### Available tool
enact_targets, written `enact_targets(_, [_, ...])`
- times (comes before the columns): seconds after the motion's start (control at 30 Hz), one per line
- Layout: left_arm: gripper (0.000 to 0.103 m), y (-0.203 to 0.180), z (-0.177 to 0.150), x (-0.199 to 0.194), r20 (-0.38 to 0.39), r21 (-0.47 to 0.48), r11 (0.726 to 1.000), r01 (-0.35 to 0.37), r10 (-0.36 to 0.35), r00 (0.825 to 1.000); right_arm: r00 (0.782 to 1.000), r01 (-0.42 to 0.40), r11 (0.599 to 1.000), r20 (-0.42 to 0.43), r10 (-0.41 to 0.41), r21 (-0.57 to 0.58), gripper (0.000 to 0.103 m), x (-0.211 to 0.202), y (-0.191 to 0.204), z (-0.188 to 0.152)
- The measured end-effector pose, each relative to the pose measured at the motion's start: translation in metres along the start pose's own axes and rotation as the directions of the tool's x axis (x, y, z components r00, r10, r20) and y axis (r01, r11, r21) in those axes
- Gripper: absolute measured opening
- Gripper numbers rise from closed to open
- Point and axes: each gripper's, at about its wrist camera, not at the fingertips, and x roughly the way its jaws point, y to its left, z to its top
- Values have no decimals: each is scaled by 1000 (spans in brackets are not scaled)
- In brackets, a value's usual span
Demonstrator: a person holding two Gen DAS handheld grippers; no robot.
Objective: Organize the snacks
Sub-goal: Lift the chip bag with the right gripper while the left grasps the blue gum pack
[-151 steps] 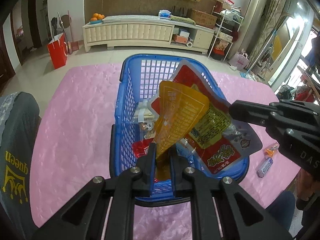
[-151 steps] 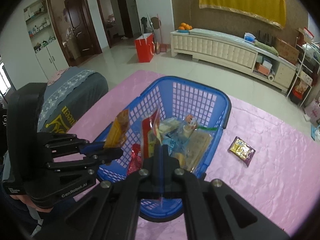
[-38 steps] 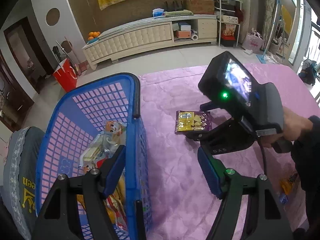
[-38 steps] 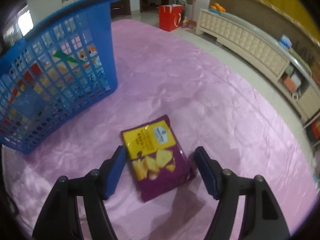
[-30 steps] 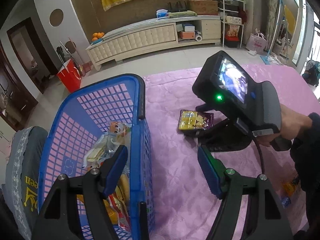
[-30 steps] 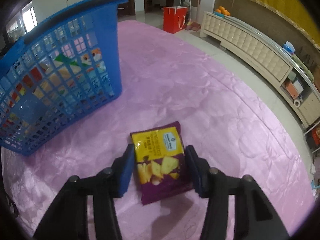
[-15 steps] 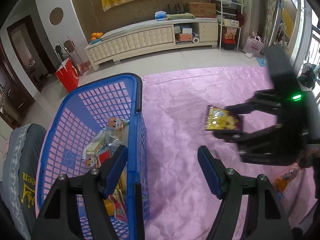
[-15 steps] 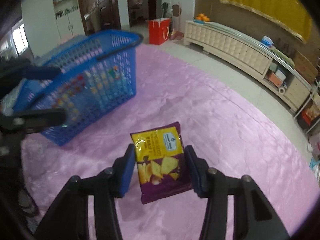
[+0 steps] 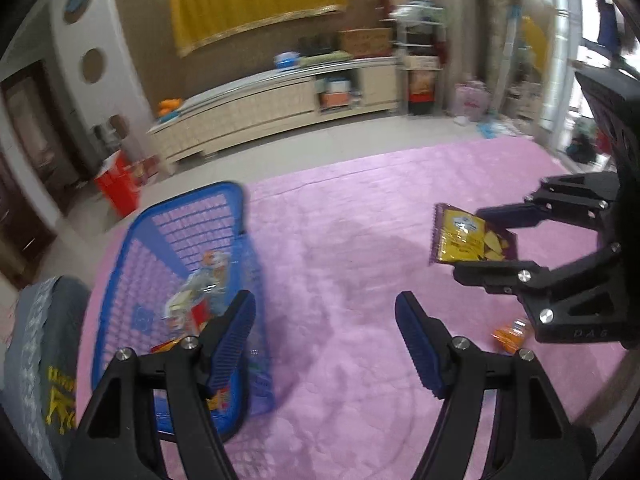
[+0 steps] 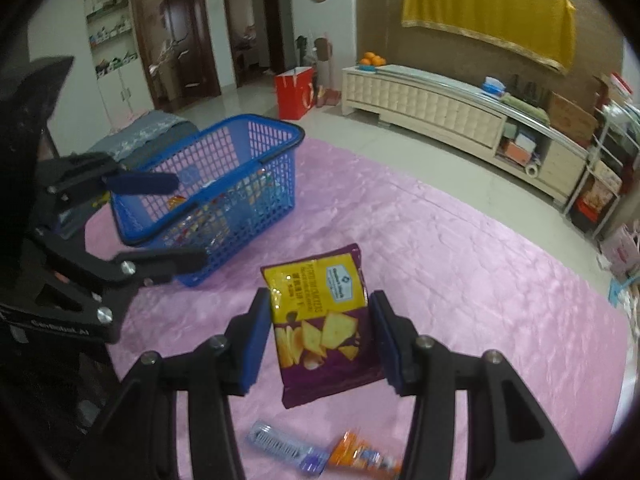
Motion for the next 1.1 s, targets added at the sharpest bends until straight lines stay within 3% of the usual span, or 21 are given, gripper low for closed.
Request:
enact_targets(0.23, [71, -22, -11, -15, 17, 84, 987, 134, -136, 991, 995, 92, 988, 20, -96, 125, 54, -37, 4, -36])
enact_targets(0.3, [79, -30, -17, -14, -9, 126, 972, 196, -197, 980, 992, 124, 978, 17, -129, 168, 54, -43, 4, -49])
enact_targets(0.37, [80, -44, -27, -10, -42, 214, 943, 256, -253, 966, 987, 150, 969, 23, -157, 197, 54, -48, 7, -64])
enact_targets(0.5, [80, -67, -44, 4, -98, 319, 902, 292, -275, 956, 979, 189, 950, 27, -202, 248, 54, -53, 11, -91])
enact_targets(0.67, [80, -88, -56, 23, -160, 333, 868, 368, -332, 930, 958, 272, 911, 5, -287, 311, 54, -51, 11, -123])
enact_targets(1.1, [80, -136, -77, 69, -273, 432, 794, 428, -337, 901, 949, 282, 847, -4, -314, 450, 54, -43, -2, -174])
